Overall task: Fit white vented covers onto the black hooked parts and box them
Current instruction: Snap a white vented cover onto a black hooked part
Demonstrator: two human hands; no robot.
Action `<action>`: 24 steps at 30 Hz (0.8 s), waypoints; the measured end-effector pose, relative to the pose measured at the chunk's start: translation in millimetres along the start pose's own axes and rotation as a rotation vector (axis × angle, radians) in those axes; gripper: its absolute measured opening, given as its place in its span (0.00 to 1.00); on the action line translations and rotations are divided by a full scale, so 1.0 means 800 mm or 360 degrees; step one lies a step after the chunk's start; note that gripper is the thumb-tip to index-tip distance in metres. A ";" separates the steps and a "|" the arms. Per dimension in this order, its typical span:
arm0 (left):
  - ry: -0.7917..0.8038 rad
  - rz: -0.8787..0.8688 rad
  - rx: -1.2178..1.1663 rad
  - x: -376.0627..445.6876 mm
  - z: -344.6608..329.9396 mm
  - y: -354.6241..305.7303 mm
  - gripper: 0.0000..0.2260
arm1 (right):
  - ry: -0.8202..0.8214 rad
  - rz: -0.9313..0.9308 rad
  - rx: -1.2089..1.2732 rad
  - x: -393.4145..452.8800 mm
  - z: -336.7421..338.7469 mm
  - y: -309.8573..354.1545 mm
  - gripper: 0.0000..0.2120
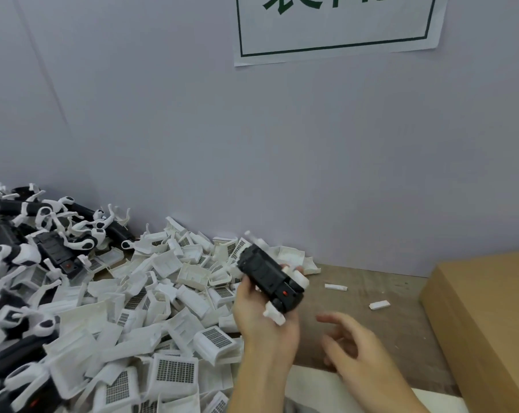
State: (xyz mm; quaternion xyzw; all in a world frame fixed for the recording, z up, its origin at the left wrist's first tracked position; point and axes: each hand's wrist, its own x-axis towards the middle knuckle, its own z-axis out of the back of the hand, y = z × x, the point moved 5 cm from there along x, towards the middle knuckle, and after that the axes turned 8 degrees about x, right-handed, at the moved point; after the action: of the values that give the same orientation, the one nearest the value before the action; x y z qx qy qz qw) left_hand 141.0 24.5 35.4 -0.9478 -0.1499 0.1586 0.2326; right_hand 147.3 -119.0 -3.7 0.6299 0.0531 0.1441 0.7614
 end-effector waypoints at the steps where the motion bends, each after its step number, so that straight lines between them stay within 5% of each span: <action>1: 0.0013 -0.0013 -0.0095 0.002 0.001 -0.007 0.20 | -0.0006 0.0073 -0.0177 -0.002 -0.002 0.003 0.16; 6: 0.0180 -0.0034 -0.0355 -0.003 -0.002 -0.036 0.17 | 0.0165 0.0335 -0.0605 0.003 -0.032 0.025 0.15; 13: 0.0240 -0.0118 -0.0389 -0.008 -0.002 -0.063 0.19 | 0.0486 0.0150 -0.0552 0.041 -0.111 0.034 0.05; 17: 0.0250 -0.0154 -0.0353 -0.006 0.000 -0.066 0.19 | 0.0439 0.0195 -0.0530 0.048 -0.122 0.038 0.17; 24: 0.0347 -0.0161 -0.0115 -0.003 -0.009 -0.050 0.18 | 0.0053 0.0022 -0.0184 0.034 -0.025 0.029 0.06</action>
State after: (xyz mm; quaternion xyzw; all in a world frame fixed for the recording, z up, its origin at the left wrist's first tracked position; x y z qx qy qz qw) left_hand 132.9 54.7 61.8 -0.9584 -0.1771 0.0372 0.2209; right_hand 164.7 -88.6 17.4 0.5826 0.0531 0.1625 0.7946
